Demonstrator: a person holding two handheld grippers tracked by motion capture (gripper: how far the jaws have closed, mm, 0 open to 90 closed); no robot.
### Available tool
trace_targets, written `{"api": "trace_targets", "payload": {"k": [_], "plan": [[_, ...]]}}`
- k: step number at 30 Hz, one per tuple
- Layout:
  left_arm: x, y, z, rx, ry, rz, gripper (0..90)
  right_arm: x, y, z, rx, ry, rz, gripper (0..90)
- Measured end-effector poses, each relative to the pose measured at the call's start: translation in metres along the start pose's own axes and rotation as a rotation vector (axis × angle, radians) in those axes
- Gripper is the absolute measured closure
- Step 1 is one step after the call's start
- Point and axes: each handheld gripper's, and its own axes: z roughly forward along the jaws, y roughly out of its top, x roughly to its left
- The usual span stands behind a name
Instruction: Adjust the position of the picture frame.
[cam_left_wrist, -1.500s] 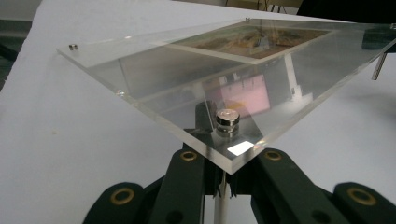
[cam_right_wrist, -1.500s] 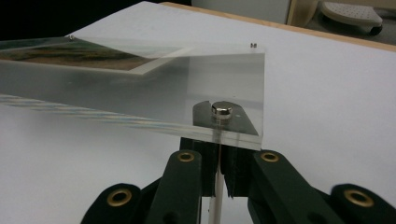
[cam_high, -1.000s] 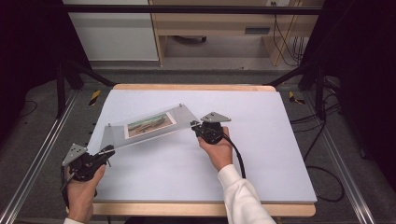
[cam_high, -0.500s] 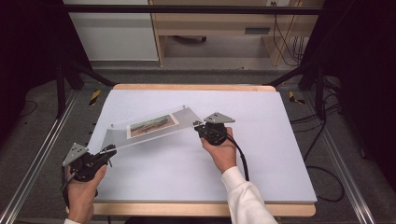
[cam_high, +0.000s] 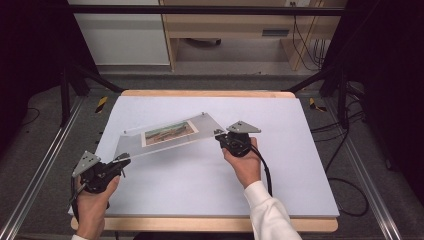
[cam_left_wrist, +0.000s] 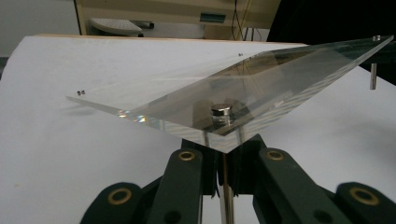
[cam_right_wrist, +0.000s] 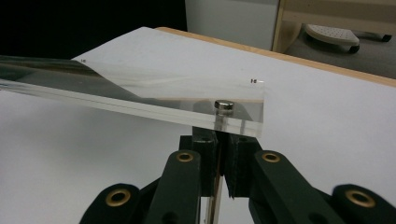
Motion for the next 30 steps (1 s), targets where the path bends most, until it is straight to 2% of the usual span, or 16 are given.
{"api": "trace_targets", "payload": {"k": [16,30], "plan": [[-0.015,0.007,0.015,-0.004,-0.039,0.028,82.3,-0.015,-0.004,-0.02,-0.015,-0.035,0.019,84.4],[-0.035,0.022,0.042,-0.01,-0.099,0.055,82.3,-0.037,-0.008,-0.048,-0.036,-0.09,0.049,84.4]]}}
